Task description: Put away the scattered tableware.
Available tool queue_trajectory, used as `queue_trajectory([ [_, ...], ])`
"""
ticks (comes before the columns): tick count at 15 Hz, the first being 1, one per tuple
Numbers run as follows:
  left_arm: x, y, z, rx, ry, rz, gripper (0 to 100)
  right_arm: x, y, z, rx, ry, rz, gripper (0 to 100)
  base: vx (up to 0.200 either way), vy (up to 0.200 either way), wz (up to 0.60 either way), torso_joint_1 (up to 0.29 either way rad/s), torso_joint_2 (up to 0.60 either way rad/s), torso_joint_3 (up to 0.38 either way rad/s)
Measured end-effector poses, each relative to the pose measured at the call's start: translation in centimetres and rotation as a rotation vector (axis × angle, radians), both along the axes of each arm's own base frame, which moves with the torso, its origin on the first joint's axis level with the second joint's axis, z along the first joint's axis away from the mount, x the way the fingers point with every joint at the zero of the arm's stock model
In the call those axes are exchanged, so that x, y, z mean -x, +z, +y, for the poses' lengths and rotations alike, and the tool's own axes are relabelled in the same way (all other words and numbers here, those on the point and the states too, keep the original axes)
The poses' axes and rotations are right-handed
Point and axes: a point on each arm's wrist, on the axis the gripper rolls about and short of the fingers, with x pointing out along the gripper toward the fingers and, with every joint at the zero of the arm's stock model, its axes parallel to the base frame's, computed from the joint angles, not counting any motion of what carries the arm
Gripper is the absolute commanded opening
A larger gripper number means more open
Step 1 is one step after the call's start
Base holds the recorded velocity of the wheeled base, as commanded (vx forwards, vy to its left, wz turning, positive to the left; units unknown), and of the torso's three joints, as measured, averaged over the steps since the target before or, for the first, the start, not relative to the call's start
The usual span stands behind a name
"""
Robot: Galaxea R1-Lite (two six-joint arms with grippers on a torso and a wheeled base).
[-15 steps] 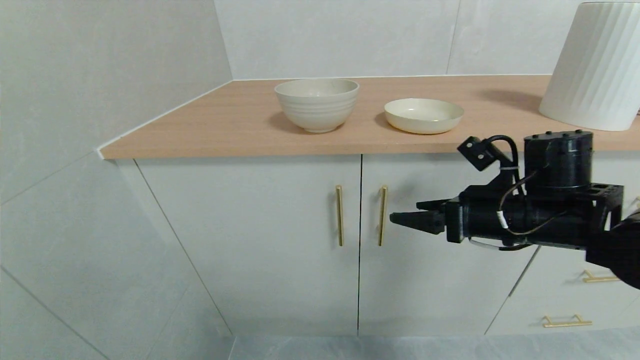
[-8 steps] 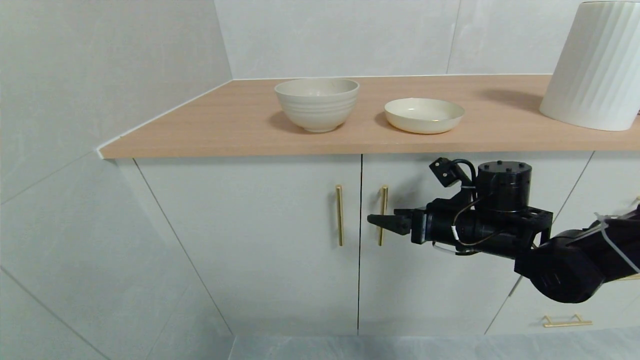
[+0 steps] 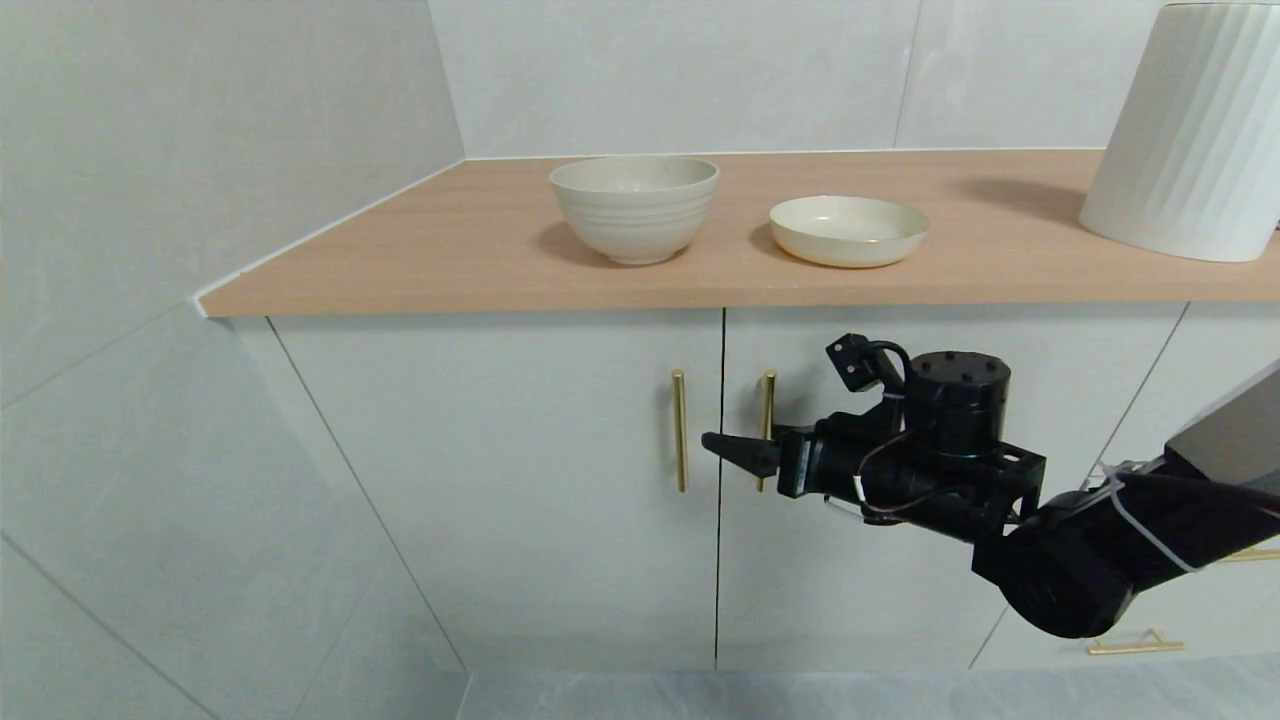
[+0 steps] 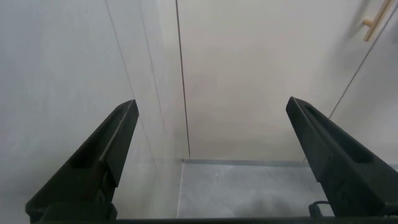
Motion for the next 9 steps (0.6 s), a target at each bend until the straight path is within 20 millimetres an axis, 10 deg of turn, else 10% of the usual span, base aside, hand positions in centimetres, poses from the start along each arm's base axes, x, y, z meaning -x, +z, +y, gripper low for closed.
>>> queue_trajectory([
  [9,0.0,0.0,0.0,0.000,0.000,0.000,100,3.7,0.8,-1.1,-0.057,0.244,0.112,100,0.000,0.000,0.00,0.000,0.00,0.000],
])
